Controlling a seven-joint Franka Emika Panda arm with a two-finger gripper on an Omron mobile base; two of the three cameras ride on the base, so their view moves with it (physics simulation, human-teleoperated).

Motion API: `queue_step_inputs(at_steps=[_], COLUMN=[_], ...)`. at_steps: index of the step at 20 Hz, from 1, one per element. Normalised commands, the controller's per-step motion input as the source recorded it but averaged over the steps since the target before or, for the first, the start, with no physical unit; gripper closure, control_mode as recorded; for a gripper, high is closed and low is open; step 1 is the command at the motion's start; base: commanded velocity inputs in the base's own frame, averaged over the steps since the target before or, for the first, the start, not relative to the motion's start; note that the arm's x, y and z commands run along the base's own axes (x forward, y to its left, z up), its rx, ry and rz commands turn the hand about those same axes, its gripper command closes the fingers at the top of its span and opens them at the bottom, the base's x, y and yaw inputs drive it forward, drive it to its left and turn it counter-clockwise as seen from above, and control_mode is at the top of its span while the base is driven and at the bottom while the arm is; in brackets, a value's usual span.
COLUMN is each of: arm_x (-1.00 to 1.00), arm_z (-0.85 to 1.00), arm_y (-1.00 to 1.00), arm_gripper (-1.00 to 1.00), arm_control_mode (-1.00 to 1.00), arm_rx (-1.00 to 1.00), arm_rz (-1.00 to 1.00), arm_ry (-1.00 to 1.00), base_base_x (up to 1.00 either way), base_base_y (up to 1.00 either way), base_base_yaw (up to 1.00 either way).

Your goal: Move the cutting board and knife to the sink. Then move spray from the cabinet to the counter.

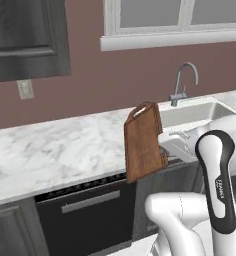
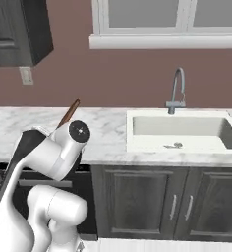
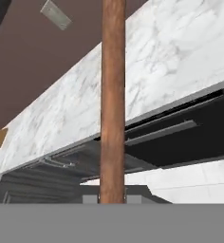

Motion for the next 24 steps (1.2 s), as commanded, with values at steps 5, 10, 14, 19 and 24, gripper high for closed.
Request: queue_step_inputs(at_steps=[5,10,14,19,24], arm_x=[0.00,0.00,0.00,0.00,0.00], arm_z=[0.00,0.00,0.00,0.00,0.00], arm_y=[0.00,0.00,0.00,0.00,0.00], arm_gripper=[1.00,1.00,1.00,1.00,1.00], arm_control_mode=[1.00,1.00,1.00,1.00,1.00], arm_rx=[0.00,0.00,0.00,0.00,0.00], arm_rz=[0.00,0.00,0.00,0.00,0.00], arm_ry=[0.00,0.00,0.00,0.00,0.00], base_base_x=[-0.01,0.00,0.19,0.33,0.24], base_base_y=[-1.00,-1.00,-0.88,-0.56,-0.68], base_base_yaw=[-0.42,-0.39,-0.26,-0.02,0.08])
